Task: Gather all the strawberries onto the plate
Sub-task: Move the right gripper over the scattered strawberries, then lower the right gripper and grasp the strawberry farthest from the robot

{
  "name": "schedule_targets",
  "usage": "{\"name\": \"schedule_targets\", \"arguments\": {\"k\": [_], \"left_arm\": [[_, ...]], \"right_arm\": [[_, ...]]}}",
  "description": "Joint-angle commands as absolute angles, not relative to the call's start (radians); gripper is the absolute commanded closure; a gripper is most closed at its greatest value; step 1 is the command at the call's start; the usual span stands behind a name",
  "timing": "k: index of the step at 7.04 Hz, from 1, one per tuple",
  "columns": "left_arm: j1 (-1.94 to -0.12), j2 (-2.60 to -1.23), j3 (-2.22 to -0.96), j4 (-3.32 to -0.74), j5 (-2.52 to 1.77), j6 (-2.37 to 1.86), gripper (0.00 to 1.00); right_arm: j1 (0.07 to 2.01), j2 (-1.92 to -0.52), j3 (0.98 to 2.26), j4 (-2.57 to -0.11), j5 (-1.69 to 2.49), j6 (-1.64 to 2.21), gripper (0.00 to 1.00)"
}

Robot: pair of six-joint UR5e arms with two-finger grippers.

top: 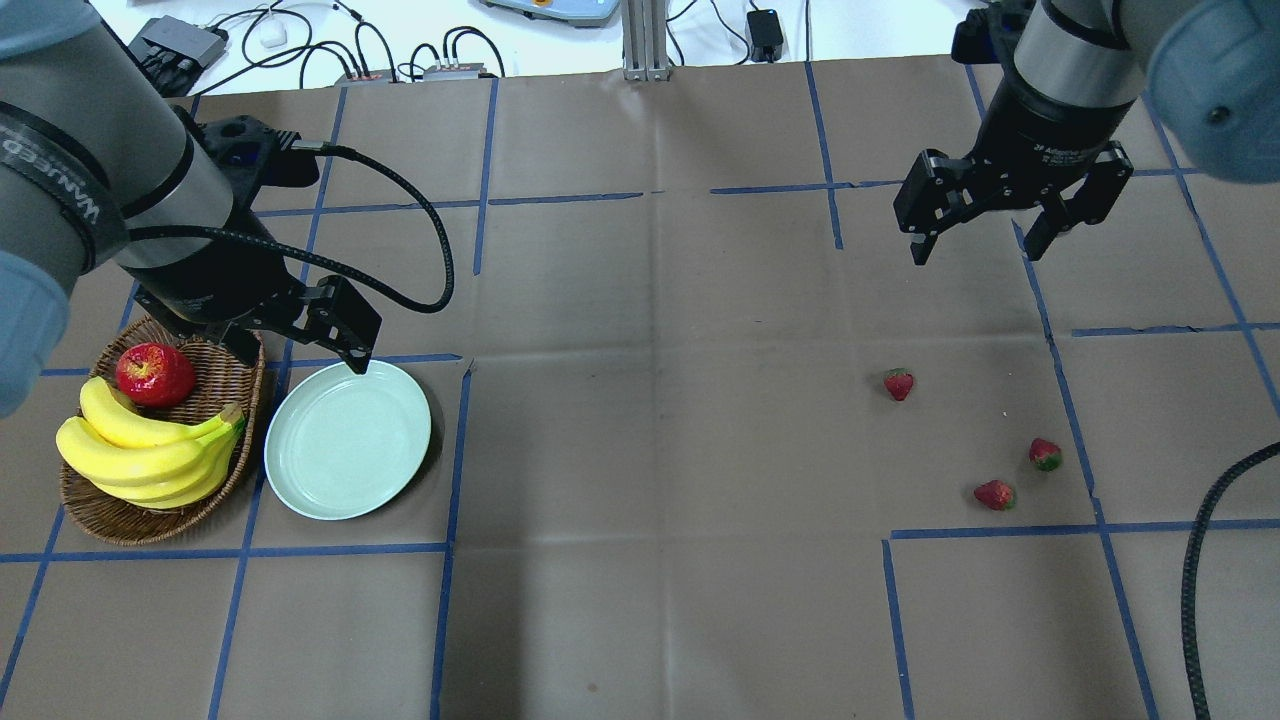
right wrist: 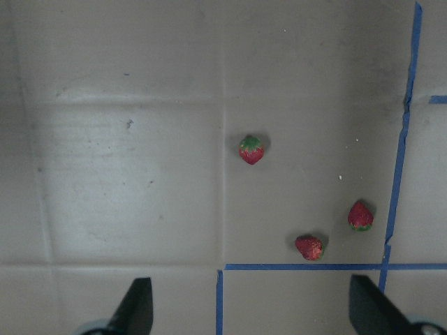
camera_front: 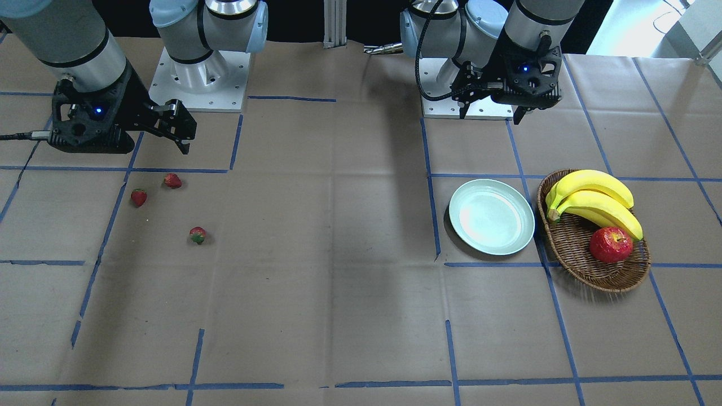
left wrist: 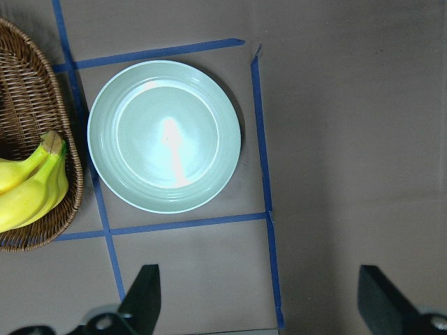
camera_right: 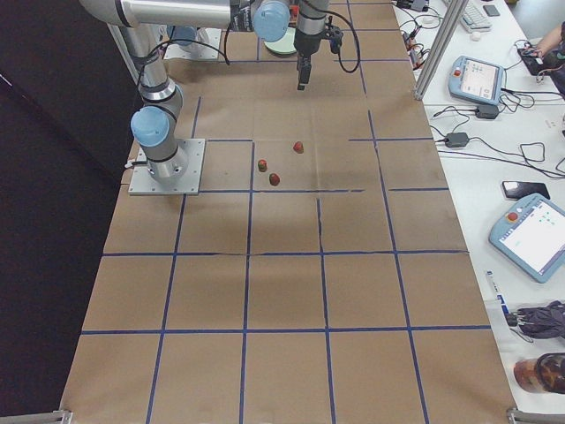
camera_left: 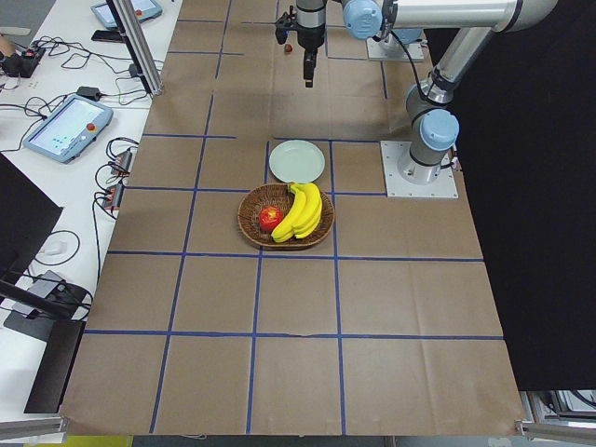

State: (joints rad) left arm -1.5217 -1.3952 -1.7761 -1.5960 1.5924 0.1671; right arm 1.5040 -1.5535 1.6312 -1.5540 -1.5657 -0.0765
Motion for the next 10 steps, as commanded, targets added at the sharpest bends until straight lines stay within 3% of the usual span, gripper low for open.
{"name": "schedule_targets", "arguments": {"k": [1,4,7,10], "left_arm": [[-1.522,-1.397,-1.776,-1.595,1.592,0.167,0.0],[-1.522,-1.397,-1.776,-1.595,1.592,0.167,0.0],[-1.522,-1.397,-1.776,-1.595,1.591,0.169,0.0],[-1.522,-1.397,-1.776,-1.595,1.591,0.167,0.0]], "right_arm": [[1.488,-1.559,1.821,-1.789,-1.586,-0.159,0.0],[1.433,-1.485,2.081,-2.148,-1.582,-0.183,0.0],[1.434,-1.341,2.109,-2.313,-1.575,-0.163,0.0],[1.439,-1.295,2.109,-2.352,-1.565,-0.164,0.03]]}}
